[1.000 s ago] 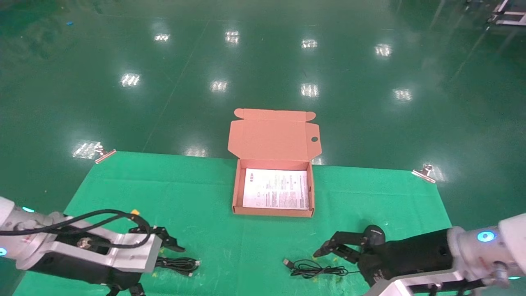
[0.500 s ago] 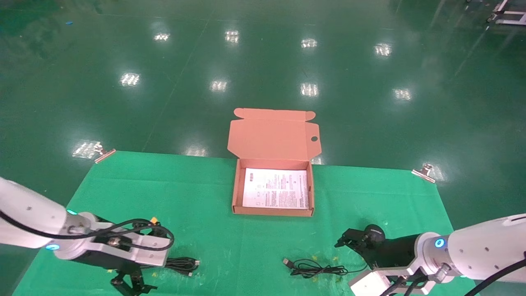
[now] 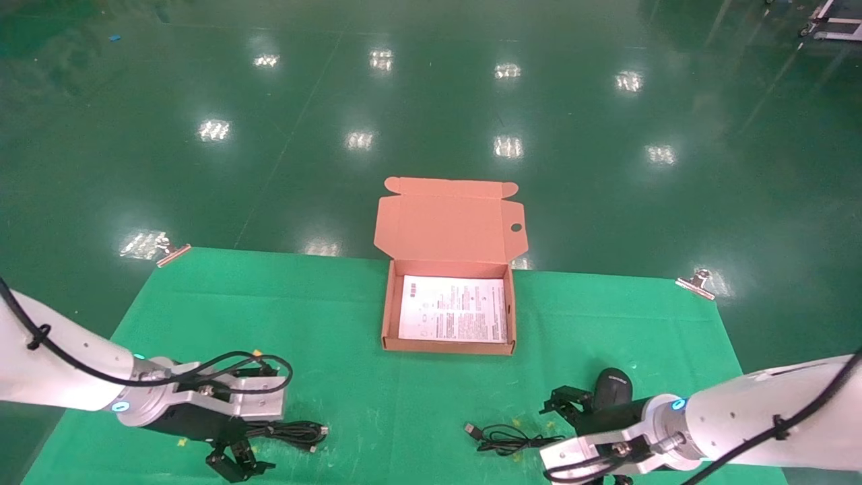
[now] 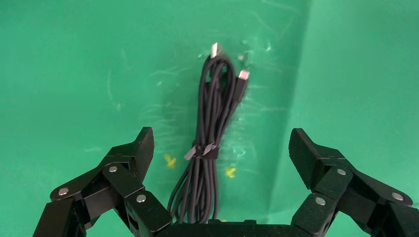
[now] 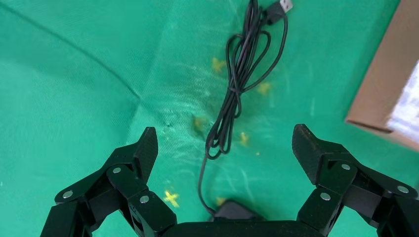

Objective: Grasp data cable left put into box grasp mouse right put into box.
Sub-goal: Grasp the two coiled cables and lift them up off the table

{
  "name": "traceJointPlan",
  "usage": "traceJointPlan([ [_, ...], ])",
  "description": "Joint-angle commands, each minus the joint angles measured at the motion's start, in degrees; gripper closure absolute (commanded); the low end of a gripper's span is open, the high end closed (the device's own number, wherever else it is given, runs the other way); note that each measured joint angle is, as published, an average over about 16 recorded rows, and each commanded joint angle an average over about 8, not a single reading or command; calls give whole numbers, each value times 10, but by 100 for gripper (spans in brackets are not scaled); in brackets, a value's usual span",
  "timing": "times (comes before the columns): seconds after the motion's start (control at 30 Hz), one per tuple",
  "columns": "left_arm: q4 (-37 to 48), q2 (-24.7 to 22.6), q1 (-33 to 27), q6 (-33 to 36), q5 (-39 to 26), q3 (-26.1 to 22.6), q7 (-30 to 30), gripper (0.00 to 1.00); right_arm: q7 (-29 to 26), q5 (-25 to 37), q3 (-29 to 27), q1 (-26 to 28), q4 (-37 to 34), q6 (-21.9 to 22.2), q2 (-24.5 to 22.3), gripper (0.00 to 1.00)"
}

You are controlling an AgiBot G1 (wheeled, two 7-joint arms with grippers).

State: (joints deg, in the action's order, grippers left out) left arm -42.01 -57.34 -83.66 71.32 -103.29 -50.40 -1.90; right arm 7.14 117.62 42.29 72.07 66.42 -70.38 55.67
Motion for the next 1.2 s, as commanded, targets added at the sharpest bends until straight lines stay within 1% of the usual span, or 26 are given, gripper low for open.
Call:
traceJointPlan([
  [0.03, 32, -9, -2, -7, 3, 2, 10, 0, -10, 2, 0, -1, -22, 7, 11, 0],
  [0.17, 89, -24, -6, -22, 7, 5, 36, 0, -16, 7, 1, 6, -72, 20, 37, 0],
  [0.4, 172, -48, -10, -49, 12, 9, 89, 0, -5, 19, 4, 15, -143, 52, 68, 0],
  [0.43, 182, -51, -11, -53, 14, 10, 96, 6, -3, 19, 3, 16, -151, 58, 70, 5],
  [0.67, 235, -59, -14, -68, 30, 21, 132, 94, 0, 20, -3, 18, -186, 85, 80, 93],
  [0.7, 239, -59, -14, -69, 32, 22, 134, 100, 0, 20, -3, 18, -189, 87, 81, 100],
  [0.83, 249, -59, -15, -72, 36, 25, 140, 100, 1, 21, -3, 19, -194, 90, 83, 100],
  [1.2, 239, -59, -14, -69, 34, 23, 134, 100, 1, 19, -3, 19, -188, 87, 80, 100],
])
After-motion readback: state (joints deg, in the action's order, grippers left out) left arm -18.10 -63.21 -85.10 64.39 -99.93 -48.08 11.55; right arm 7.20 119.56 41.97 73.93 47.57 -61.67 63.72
